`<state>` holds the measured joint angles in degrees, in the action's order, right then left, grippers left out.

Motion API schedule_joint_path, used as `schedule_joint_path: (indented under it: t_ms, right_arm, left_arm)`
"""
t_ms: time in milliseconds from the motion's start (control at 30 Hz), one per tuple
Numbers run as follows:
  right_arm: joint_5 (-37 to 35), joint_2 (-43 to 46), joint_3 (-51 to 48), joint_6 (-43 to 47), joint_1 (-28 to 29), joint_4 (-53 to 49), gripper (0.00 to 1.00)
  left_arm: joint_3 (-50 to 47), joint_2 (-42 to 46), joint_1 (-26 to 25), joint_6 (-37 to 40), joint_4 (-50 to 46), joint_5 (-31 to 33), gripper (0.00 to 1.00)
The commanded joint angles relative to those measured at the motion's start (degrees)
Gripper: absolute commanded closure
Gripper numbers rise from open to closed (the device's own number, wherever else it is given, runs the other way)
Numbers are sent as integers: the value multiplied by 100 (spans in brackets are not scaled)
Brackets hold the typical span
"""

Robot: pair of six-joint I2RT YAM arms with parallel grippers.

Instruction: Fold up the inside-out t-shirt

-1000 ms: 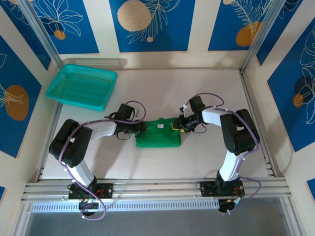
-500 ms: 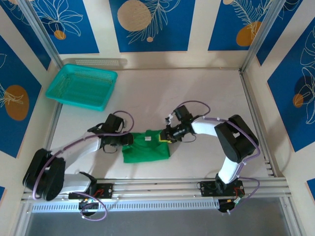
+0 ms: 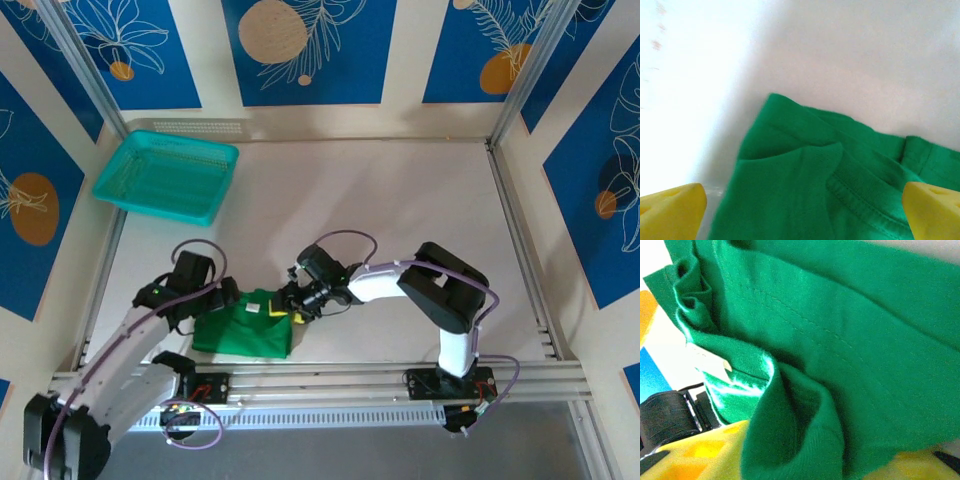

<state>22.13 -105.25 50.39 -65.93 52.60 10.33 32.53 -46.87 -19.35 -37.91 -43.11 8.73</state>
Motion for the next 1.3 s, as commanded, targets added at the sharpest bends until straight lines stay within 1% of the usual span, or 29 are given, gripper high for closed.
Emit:
schedule_joint_path:
  t_ms: [0,33,67,100,133,200,233,267,333,433,467,500,567,633,700,733,767,800,867,900,933,967,1000,1067,1133,1167,1200,1267]
  right_arm:
    - [-611,844,16,567,-356,-1109,43]
    - [-750,1093,71,797,-483,-1465,41]
    - [-920,1349,131,1016,-610,-1807,34]
    - [-1091,1580,161,1207,-714,-2079,29]
    - [-1365,1880,185,1440,-830,-2355,23]
    - [-2151,2489,208,1883,-1021,-2868,11]
    - [-2603,2812,209,2106,-1131,-3105,7]
    - [-3008,3125,160,2303,-1268,-3234,6]
    - [-3524,3691,-51,2752,-1581,-3178,1]
    - [-4063,4571,-455,3452,-2145,-2911,1]
    - [-4210,4860,-634,3767,-2344,-2746,1]
    - [-4331,5114,-834,4048,-2509,-2555,1]
    - [-4424,5677,-1461,4783,-2875,-1763,1]
    - [-4339,6120,-2223,5587,-3218,-824,1]
    - [-4128,6433,-2857,5994,-3627,0,1]
    - [-3823,6489,-3152,6078,-3909,360,1]
    - [-3507,6449,-3369,6066,-4203,613,1]
    - [-3332,6368,-3479,5950,-4459,715,1]
    - [-3203,5928,-3598,5558,-4925,870,1]
    - [-3198,5681,-3681,5449,-5065,1147,1]
    - [-3280,5382,-3828,5311,-5179,1650,1]
    - [-3176,5088,-3984,5286,-5269,2225,1]
    - [-3009,4769,-4052,5310,-5358,2703,1]
    - [-2637,4173,-3861,5428,-5488,3117,1]
    - [-2621,3596,-3710,5443,-5488,3636,1]
    - [-2534,3272,-3618,5593,-5493,3960,1]
    - [-2557,3105,-3495,5781,-5468,3967,1]
    - [-2654,2475,-3233,5679,-5529,4072,1]
  left_arm:
    - [438,276,35,-101,-711,918,0]
    - [508,292,37,-7,-653,1062,0]
    - [577,269,37,93,-573,1191,0]
    - [642,226,35,168,-472,1275,0]
    - [703,168,35,375,-282,1280,0]
    - [718,85,28,1150,360,1011,0]
    - [633,60,24,1693,815,800,0]
    - [536,51,20,2100,1196,768,0]
    - [288,47,20,2727,1921,924,0]
    - [-341,107,4,4290,3193,648,0]
    - [-626,108,-1,4713,3694,603,0]
    - [-889,85,-3,4922,4230,634,0]
    - [-1492,-87,17,4888,5557,845,0]
    - [-1842,-381,36,4802,6558,860,0]
    - [-1943,-810,79,4714,7195,669,0]
    - [-1941,-1108,118,4692,7528,453,0]
    - [-1918,-1440,153,4648,7863,280,0]
    - [-1902,-1740,175,4550,8210,244,0]
    - [-1906,-2442,247,4511,9054,340,0]
    - [-1892,-2681,298,4493,9427,395,1]
    - [-1773,-2791,382,4382,9357,500,1]
    - [-1539,-2744,504,4329,8776,419,1]
    - [-1509,-2832,633,4411,8835,145,1]
    - [-1584,-3027,750,4550,9322,186,1]
    - [-1676,-3327,1022,4504,9952,-140,1]
    - [-1648,-3522,1187,4322,10033,-227,1]
    - [-1622,-3710,1302,4240,10165,-383,1]
    - [-1556,-4313,1395,4260,10610,-675,1]
